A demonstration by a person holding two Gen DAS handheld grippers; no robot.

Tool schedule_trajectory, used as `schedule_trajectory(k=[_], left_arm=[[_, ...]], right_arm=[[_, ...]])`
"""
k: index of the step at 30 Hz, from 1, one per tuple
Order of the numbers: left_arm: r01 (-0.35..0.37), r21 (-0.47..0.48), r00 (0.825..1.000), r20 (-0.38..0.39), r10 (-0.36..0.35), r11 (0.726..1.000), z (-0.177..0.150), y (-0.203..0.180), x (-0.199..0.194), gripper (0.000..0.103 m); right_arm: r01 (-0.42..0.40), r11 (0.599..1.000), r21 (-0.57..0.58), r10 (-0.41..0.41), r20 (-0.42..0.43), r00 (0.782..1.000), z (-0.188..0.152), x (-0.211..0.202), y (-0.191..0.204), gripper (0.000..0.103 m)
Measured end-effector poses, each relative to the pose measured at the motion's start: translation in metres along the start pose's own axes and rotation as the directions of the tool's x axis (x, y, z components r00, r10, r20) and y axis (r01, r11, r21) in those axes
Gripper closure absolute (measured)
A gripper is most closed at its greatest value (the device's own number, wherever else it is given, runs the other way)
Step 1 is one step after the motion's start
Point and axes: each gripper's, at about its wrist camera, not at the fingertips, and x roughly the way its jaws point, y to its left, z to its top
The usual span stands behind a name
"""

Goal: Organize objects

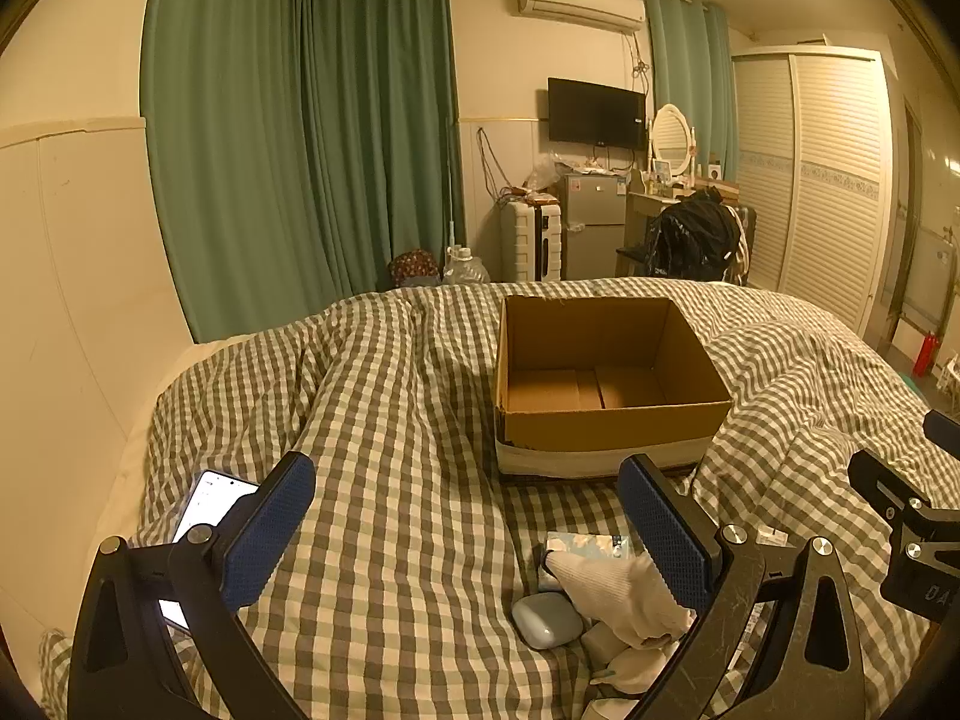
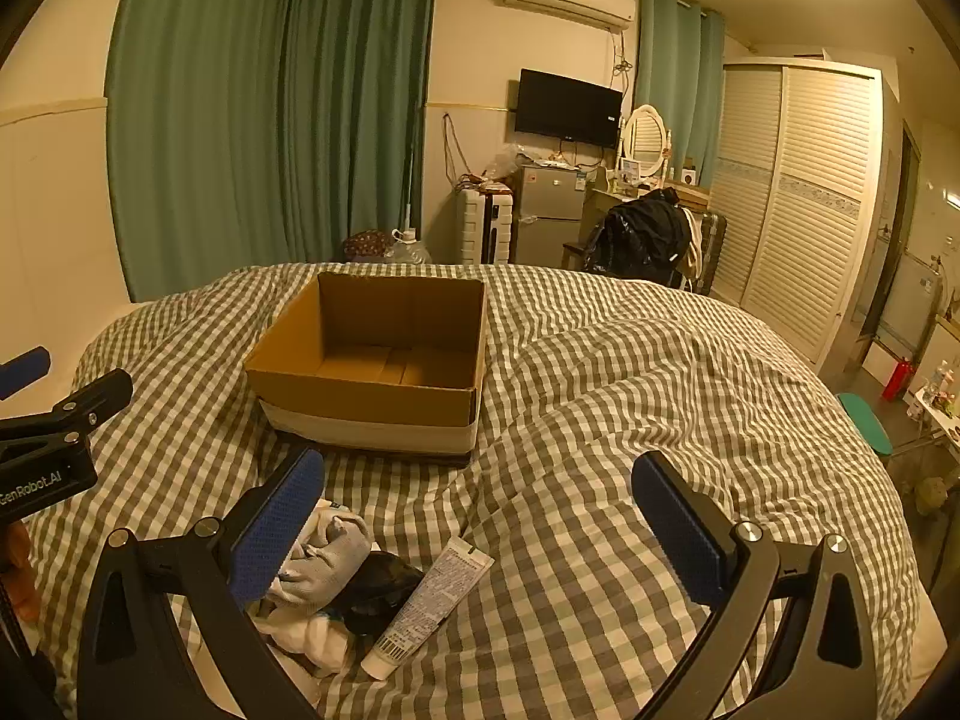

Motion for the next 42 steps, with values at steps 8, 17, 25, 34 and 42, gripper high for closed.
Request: schedule_trajectory(k=[8,17,25,34,42], left_arm=[[0.000,-0.001,1.000,-0.003,0.000,1.000,-0.001,-0.002,0.000,0.000],[0.004,-0.002,1.000,-0.007,-0.004,1.000,-0.003,-0.003,-0.001,0.000],[0.009,-0.002,1.000,-0.008,-0.009,1.000,-0.002,-0.003,0.001,0.000],[0.008,-0.006,0.999,-0.036,-0.008,1.000,0.001,-0.004,0.001,0.000],[0.013,0.002,1.000,-0.006,-0.013,1.000,0.005,-0.004,-0.013,0.000]], right_arm=[[-0.008,1.000,-0.002,0.008,-0.007,1.000,-0.001,0.001,0.003,0.000],[-0.019,1.000,-0.004,0.019,-0.014,1.000,-0.003,0.002,0.004,0.000],[-0.038,0.999,-0.007,0.037,-0.018,0.999,-0.003,0.002,0.004,0.000],[-0.044,0.999,-0.009,0.043,-0.013,0.999,-0.002,-0.004,0.004,0.000],[-0.042,0.999,-0.011,0.042,0.018,0.999,0.005,-0.020,0.001,0.000]])
